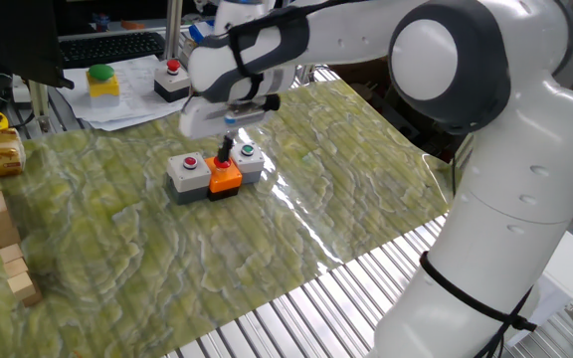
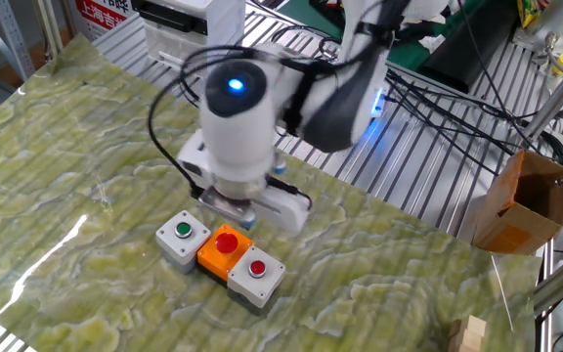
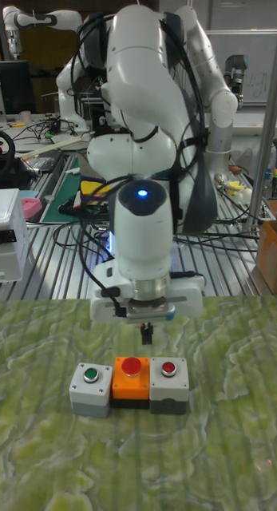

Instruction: Press three buttons from left to right in sequence

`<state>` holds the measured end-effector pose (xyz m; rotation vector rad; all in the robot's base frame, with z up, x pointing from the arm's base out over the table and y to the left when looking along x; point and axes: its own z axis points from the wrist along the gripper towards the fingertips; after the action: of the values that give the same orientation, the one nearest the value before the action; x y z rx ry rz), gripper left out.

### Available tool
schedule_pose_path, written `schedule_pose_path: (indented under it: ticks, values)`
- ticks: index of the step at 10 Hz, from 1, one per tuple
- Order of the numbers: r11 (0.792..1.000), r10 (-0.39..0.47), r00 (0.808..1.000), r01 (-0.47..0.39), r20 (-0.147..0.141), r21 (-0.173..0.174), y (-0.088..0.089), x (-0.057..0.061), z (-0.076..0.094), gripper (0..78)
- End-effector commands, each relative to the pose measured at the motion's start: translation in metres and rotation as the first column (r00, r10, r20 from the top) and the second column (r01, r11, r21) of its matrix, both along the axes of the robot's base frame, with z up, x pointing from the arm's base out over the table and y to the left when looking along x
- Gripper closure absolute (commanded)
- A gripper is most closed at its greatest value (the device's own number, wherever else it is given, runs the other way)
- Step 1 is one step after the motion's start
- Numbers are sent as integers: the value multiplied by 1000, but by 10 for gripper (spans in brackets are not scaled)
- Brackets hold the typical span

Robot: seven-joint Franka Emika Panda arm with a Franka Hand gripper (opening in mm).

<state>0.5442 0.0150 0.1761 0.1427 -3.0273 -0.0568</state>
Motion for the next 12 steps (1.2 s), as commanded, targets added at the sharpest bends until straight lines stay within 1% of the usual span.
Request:
schedule_pose_path:
  ticks: [1, 2, 4, 6, 8, 9, 10, 12]
  values:
    - [1000, 21, 1000, -21, -3, 10, -6, 7, -4, 761]
    - [1000, 25, 1000, -25, 0, 13, -5, 14, -7, 761]
    - [999, 37, 999, -37, -1, 12, -7, 23, -7, 761]
    - [999, 50, 999, -50, 0, 13, -13, 25, -10, 761]
    - [999, 47, 999, -47, 2, 12, -13, 25, -14, 761]
    - [999, 44, 999, -44, 5, 12, -11, 24, -19, 761]
    - [999, 44, 999, -44, 14, 10, -10, 24, -26, 761]
    - [999, 54, 998, -54, 28, 9, -10, 26, -38, 761]
